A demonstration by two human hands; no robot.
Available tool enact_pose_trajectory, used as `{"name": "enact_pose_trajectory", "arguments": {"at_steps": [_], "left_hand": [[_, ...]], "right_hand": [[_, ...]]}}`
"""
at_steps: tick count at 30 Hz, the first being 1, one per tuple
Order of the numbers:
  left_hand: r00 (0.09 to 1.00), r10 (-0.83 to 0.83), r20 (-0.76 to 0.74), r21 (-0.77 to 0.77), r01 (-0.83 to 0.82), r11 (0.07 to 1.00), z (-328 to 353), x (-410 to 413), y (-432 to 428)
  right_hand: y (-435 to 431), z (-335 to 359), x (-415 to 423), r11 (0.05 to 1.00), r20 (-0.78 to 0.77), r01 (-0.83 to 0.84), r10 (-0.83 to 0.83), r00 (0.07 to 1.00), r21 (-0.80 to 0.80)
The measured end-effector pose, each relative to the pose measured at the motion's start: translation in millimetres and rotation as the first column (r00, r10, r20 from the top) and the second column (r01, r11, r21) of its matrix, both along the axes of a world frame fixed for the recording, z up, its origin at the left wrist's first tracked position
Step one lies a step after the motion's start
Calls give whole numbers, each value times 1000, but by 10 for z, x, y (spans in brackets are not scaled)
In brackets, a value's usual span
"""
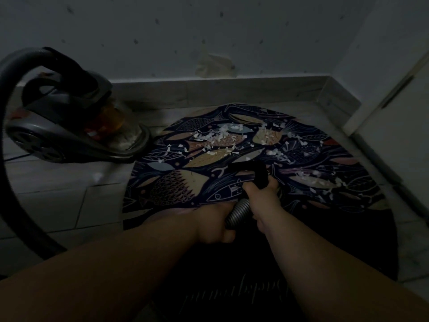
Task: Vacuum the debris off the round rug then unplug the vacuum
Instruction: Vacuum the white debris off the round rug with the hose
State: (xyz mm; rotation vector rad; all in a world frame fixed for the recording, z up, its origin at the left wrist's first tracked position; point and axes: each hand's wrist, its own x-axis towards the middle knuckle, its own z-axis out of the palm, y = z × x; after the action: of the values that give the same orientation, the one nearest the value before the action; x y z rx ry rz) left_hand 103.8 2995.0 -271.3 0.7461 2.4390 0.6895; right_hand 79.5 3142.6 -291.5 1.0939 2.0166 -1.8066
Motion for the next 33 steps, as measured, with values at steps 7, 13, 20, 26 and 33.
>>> {"name": "enact_pose_trajectory", "arguments": {"at_steps": [7, 13, 20, 26, 33], "left_hand": [[994, 46, 103, -13, -45, 999, -153, -214, 14], [994, 65, 85, -21, -63, 998, -267, -365, 21], [993, 80, 87, -17, -79, 997, -357, -449, -25], [992, 89, 93, -34, -86, 996, -356, -426, -97], [983, 128, 132, -39, -123, 992, -232, -369, -240]], "right_hand": [[16, -79, -233, 1000, -7, 25, -25, 1000, -15], [40, -123, -383, 1000, -62, 14, -14, 998, -11], [5, -181, -467, 999, -51, -27, 26, 998, -16], [-74, -147, -475, 995, -26, -95, 94, 995, -16], [-182, -159, -492, 988, -21, -141, 140, 990, -61]]}}
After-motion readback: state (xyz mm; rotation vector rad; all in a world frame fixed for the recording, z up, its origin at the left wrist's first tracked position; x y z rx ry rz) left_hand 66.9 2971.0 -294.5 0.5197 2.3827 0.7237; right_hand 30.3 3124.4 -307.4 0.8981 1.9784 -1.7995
